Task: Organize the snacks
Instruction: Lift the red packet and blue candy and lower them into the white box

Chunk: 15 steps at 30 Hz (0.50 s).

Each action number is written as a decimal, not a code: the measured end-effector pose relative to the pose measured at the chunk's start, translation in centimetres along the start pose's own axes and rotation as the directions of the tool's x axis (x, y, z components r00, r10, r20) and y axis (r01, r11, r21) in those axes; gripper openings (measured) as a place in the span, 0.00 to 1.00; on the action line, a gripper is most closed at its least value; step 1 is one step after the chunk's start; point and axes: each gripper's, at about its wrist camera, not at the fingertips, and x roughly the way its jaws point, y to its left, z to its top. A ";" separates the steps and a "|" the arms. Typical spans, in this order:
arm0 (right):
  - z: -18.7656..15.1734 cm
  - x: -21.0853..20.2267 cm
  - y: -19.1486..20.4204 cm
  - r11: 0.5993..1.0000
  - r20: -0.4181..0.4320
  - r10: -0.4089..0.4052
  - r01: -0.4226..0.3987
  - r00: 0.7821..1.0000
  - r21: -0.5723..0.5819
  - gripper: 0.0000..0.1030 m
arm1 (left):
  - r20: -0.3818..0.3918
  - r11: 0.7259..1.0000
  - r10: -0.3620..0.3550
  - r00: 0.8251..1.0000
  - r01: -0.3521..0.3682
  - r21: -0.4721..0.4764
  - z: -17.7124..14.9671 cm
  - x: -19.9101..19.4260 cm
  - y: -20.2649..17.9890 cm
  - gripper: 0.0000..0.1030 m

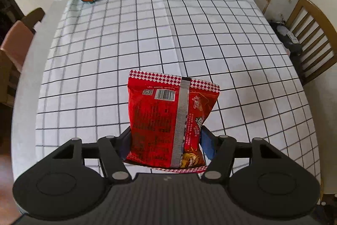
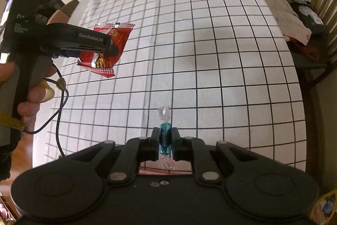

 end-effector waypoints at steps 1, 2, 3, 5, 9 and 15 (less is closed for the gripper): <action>-0.1 -0.4 0.0 1.000 0.004 0.007 -0.006 1.000 -0.007 0.09 | 0.007 1.000 -0.002 1.000 0.002 0.002 -0.3 -0.7 0.0 0.63; -0.4 -0.9 0.1 1.000 0.009 0.014 -0.014 1.000 -0.015 0.09 | 0.018 1.000 -0.007 1.000 0.007 0.004 -0.7 -1.5 -0.1 0.63; -0.6 -1.3 0.1 1.000 0.013 0.020 -0.020 1.000 -0.022 0.09 | 0.029 1.000 -0.009 1.000 0.008 0.007 -1.0 -2.3 -0.2 0.63; -1.1 -2.4 0.3 0.999 0.021 0.037 -0.036 0.999 -0.037 0.09 | 0.051 1.000 -0.011 0.999 0.011 0.015 -2.0 -4.0 -0.6 0.63; -2.2 -4.3 0.6 0.995 0.035 0.071 -0.068 0.997 -0.071 0.09 | 0.079 0.999 -0.025 0.997 0.023 0.023 -4.0 -6.9 -1.2 0.63; -4.2 -6.2 0.6 0.987 0.033 0.115 -0.111 0.993 -0.120 0.09 | 0.101 0.998 -0.043 0.994 0.040 0.039 -7.6 -10.4 -2.4 0.63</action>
